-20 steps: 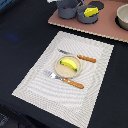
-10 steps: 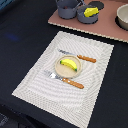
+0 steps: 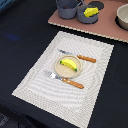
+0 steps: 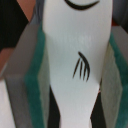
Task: Interact with the objects in diverse but meaningful ways.
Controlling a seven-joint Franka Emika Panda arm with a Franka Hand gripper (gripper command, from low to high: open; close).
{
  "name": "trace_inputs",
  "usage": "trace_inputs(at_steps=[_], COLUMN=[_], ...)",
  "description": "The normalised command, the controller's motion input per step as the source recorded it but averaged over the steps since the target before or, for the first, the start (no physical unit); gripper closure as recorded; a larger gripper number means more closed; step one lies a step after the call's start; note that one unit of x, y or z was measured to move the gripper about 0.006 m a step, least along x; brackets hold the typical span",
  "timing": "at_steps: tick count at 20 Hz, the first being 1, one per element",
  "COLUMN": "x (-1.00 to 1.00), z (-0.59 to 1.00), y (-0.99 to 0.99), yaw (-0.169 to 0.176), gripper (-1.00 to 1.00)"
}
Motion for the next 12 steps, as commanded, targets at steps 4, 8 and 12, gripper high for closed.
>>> trace_inputs(at_steps=[4,8,12], x=[0.43,0.46,0.34], z=[0.16,0.17,0.06], y=[0.19,0.25,0.21], yaw=[-0.057,-0.051,-0.044], gripper=[1.00,1.00,1.00])
